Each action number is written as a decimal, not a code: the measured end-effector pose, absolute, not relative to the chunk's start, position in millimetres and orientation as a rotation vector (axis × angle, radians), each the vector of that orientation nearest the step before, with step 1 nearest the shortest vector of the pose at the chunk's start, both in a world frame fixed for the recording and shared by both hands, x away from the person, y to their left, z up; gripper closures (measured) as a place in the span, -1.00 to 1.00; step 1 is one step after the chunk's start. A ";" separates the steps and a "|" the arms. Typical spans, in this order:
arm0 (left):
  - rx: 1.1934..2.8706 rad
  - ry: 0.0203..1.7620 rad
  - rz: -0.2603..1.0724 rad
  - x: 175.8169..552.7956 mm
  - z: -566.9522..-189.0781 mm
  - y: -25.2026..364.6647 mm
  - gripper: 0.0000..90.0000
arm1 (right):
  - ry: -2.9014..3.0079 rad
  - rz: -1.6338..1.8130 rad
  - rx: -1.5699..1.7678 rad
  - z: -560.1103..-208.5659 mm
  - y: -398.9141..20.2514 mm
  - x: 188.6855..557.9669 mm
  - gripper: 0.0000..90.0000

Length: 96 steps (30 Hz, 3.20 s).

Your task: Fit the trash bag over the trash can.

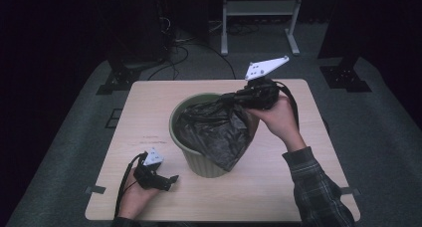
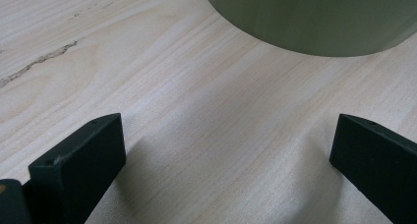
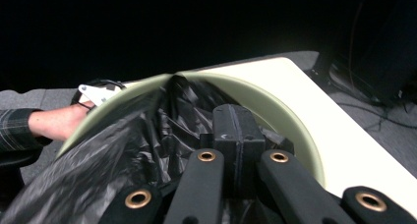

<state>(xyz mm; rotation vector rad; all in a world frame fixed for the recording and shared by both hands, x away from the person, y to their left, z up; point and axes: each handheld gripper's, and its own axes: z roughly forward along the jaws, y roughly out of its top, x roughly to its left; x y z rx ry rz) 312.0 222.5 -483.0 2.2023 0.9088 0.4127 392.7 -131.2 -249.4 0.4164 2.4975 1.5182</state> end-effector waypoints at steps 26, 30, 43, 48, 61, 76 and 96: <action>2.018 0.596 0.355 300.7 -395.5 231.3 -1.00 | 2.495 1.521 0.413 -246.7 -133.9 394.0 1.00; 1.992 0.516 0.302 298.9 -371.5 231.7 -1.00 | 2.494 1.516 0.416 -246.4 -135.6 394.8 1.00; 1.909 0.394 0.302 307.0 -304.6 218.9 -0.97 | 2.487 1.530 0.400 -244.0 -131.6 393.8 1.00; 1.912 0.377 0.298 316.2 -297.2 206.6 -0.93 | 2.487 1.540 0.374 -238.6 -123.1 393.1 1.00; 1.913 0.375 0.260 339.6 -288.0 168.2 -0.88 | 2.510 1.576 0.318 -240.2 -87.4 395.5 1.00; 1.842 0.425 0.167 353.7 -281.1 140.2 -0.44 | 2.500 1.585 0.312 -239.6 -87.8 391.5 1.00; 1.896 0.401 0.119 361.3 -283.7 132.7 0.99 | 2.503 1.603 0.300 -242.9 -90.0 389.1 1.00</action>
